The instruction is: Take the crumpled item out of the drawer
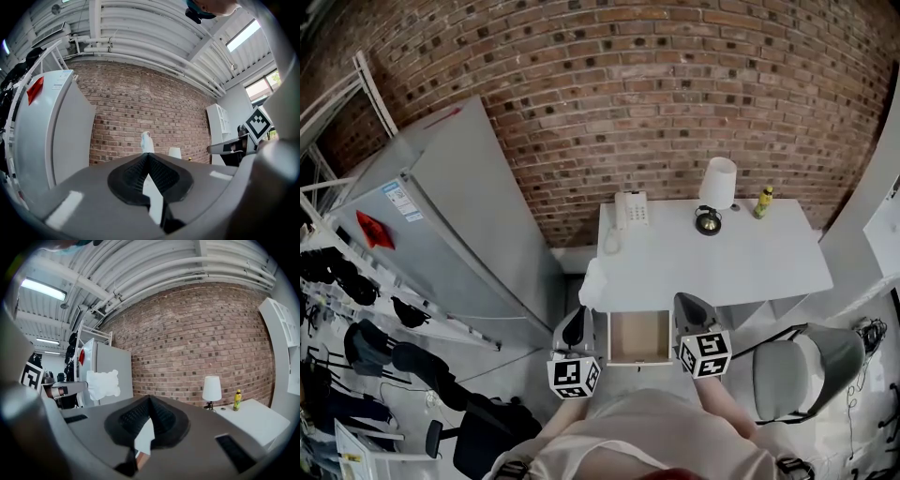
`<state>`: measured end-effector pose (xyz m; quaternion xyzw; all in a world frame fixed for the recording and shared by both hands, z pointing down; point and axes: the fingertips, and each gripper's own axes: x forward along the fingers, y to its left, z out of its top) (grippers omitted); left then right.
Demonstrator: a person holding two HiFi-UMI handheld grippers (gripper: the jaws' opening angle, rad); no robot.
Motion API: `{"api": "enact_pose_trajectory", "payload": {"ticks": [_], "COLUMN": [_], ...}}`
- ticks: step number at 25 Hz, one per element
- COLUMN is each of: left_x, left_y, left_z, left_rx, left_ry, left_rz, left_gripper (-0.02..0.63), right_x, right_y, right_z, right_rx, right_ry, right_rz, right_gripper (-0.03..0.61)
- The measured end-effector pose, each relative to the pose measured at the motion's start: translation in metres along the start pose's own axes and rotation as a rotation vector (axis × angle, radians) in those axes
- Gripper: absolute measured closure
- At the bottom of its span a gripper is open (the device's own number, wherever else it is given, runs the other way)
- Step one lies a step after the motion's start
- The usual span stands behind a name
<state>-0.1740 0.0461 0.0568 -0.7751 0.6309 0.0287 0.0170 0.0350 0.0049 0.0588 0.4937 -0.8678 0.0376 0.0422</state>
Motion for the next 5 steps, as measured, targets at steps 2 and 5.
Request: {"api": "enact_pose_trajectory", "payload": {"ticks": [2, 5], "left_x": [-0.0012, -0.0021], "left_y": [0.0020, 0.0049], "left_z": [-0.0003, -0.0005], "left_rx": [0.005, 0.006], "left_ry": [0.002, 0.004], "left_rz": [-0.002, -0.007], "left_gripper": [0.604, 0.604], "right_x": [0.0008, 0.0019], "right_y": [0.0018, 0.0037], "right_z": [-0.0003, 0.0000], "right_rx": [0.001, -0.002], "right_ry": [-0.002, -0.003], "right_rz": [0.002, 0.003], "right_gripper": [0.572, 0.572]}}
